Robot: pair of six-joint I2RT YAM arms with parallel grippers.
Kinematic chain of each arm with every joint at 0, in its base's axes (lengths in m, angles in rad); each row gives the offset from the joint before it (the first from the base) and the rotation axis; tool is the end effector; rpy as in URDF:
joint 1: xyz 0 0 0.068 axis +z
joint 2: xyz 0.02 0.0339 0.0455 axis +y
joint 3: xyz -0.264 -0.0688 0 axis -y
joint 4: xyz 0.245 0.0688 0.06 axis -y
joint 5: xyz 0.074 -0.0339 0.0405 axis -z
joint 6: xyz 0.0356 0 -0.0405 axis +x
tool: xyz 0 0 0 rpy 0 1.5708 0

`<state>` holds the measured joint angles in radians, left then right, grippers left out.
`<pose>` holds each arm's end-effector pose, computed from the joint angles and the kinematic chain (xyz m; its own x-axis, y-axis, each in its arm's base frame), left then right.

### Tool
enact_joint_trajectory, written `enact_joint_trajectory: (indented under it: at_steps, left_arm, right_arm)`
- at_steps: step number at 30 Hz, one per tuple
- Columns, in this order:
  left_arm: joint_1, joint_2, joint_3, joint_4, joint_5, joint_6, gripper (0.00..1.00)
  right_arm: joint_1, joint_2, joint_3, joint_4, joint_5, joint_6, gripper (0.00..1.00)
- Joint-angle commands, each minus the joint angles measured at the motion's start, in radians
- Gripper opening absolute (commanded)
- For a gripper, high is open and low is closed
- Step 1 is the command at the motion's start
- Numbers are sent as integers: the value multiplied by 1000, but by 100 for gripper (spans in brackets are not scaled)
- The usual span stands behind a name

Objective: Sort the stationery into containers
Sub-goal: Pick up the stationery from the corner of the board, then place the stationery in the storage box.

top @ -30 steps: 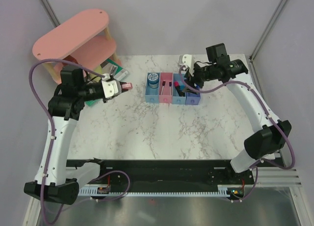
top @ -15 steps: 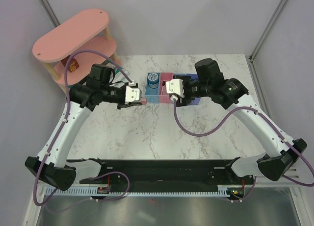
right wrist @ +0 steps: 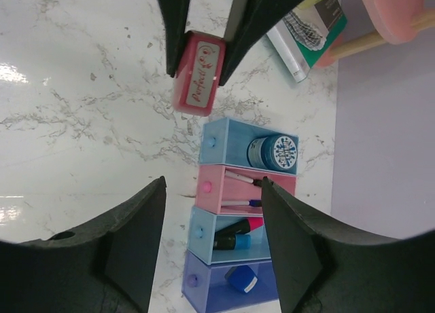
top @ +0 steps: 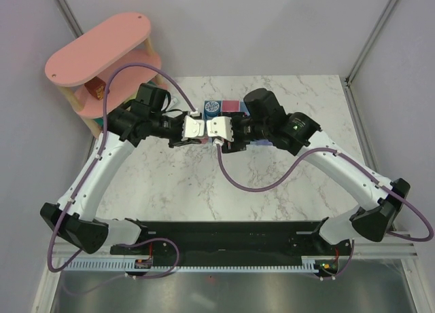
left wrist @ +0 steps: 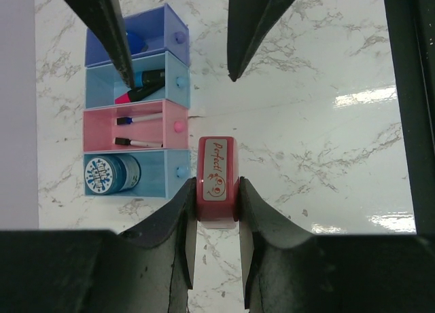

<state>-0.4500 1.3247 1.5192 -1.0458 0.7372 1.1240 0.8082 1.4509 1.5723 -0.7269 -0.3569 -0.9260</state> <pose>0.2152 -0.1306 0.4003 0.3575 0.5688 -0.7407 0.9223 -0.0903 0.3759 0.2070 0.2346 0.4037 0.4637 -0.5987 -0.6531 -0.8407 -0.0647 -0.5376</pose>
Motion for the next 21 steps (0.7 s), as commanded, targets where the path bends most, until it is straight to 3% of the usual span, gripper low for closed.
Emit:
enact_joint_trajectory:
  at_steps: [1,4,11,18,21]
  left_arm:
    - [-32,-28,-11,16,7,-18,2]
    - [-33,-45,-45,50,4,-36,2]
    - [-12,-150,-212,378,129,-334,2]
    - [-12,-168,-231,474,139,-371,2]
    - [-10,-191,-264,596,119,-443,2]
  right_arm:
    - [32,43,57,101,27,70,65]
    - [48,51,68,121,24,105,64]
    - [52,23,65,162,-16,212,61]
    - [52,-110,-87,328,-56,297,59]
    - [52,-135,-123,339,-53,303,59]
